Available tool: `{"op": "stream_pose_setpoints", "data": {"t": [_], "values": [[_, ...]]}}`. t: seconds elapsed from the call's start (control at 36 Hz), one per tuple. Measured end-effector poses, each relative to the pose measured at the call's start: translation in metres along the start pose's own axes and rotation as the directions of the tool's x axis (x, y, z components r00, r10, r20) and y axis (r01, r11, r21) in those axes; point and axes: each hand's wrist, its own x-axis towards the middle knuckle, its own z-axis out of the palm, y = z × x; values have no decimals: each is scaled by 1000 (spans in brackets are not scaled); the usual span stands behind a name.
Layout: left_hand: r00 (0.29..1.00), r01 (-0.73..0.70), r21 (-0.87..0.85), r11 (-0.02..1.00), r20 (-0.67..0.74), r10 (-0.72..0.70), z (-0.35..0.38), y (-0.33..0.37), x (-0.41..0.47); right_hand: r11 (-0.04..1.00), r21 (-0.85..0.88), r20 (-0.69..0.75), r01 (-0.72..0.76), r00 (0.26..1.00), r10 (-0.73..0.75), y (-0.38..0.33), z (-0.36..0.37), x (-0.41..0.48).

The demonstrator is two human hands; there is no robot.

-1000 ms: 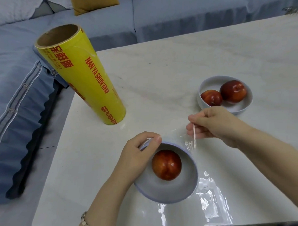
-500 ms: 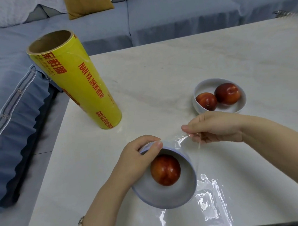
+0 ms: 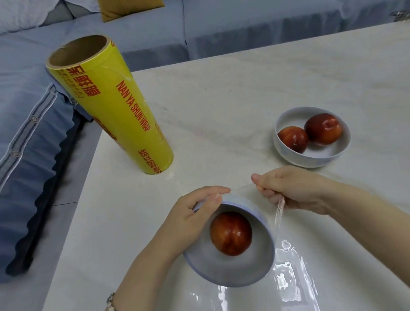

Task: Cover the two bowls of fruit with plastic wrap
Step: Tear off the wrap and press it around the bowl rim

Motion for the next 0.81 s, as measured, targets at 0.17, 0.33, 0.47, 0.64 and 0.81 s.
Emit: {"op": "stream_pose_setpoints", "data": {"t": [0.17, 0.33, 0.47, 0.64, 0.81], "values": [[1000, -13, -1, 1000, 28, 13, 0, 1, 3, 993, 49, 244, -107, 965, 92, -3, -17, -12], [1000, -15, 2, 1000, 27, 15, 1, 0, 6, 972, -30, 247, 233, 944, -219, 4, -23, -12], [999, -29, -18, 999, 25, 29, 0, 0, 7, 880, 226, 213, 417, 861, -463, 11, -7, -10], [999, -39, -33, 999, 6, 40, -1, -2, 5, 763, 505, 49, 404, 869, -493, 13, 19, -3], [996, -45, -53, 998, -74, 41, -1, -7, 0, 766, 528, -300, 367, 924, -236, 12, 50, -3]]}}
